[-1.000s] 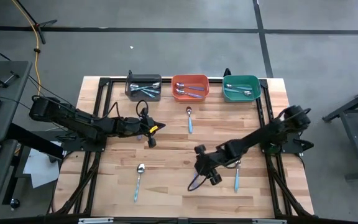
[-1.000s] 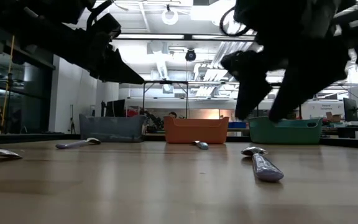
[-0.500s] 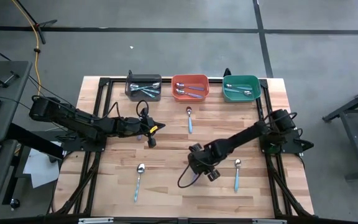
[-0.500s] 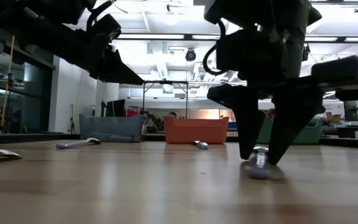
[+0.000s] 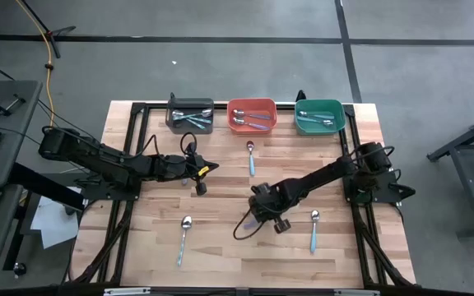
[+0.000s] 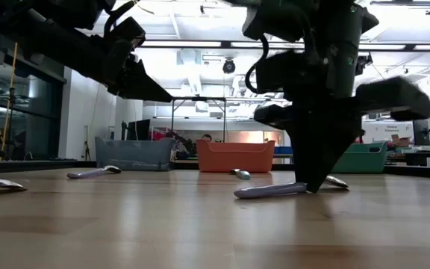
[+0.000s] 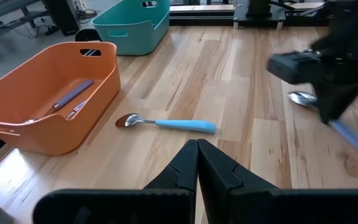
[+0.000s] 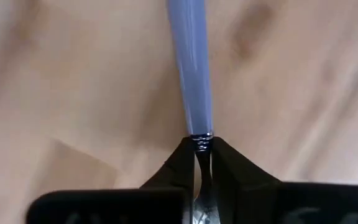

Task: Sort silverware by color (type)
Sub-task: Put the purple spoon into the orange bin

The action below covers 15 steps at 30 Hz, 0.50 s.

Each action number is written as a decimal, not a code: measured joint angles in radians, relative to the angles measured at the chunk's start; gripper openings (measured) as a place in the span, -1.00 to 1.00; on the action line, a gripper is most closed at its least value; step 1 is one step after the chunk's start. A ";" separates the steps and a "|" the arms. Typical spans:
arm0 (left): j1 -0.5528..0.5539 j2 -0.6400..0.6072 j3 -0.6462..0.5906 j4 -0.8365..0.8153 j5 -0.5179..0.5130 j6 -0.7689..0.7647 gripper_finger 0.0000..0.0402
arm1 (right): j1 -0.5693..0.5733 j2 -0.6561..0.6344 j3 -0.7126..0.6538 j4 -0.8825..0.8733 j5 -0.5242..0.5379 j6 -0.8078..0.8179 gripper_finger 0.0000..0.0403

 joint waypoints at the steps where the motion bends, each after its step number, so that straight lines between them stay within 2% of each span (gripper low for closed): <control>1: 0.000 0.000 0.000 -0.001 0.000 0.000 -0.98 | -0.007 -0.007 -0.002 -0.004 0.020 -0.009 -0.96; 9: 0.000 0.000 0.000 -0.017 0.000 0.000 -0.98 | -0.101 -0.120 -0.002 -0.015 0.133 0.014 -0.97; 12: 0.000 0.000 0.000 -0.017 0.000 0.000 -0.98 | -0.185 -0.165 -0.001 -0.007 0.235 0.058 -0.97; 15: 0.000 0.000 0.000 -0.016 0.000 0.000 -0.98 | -0.316 -0.180 0.000 0.015 0.271 0.091 -0.95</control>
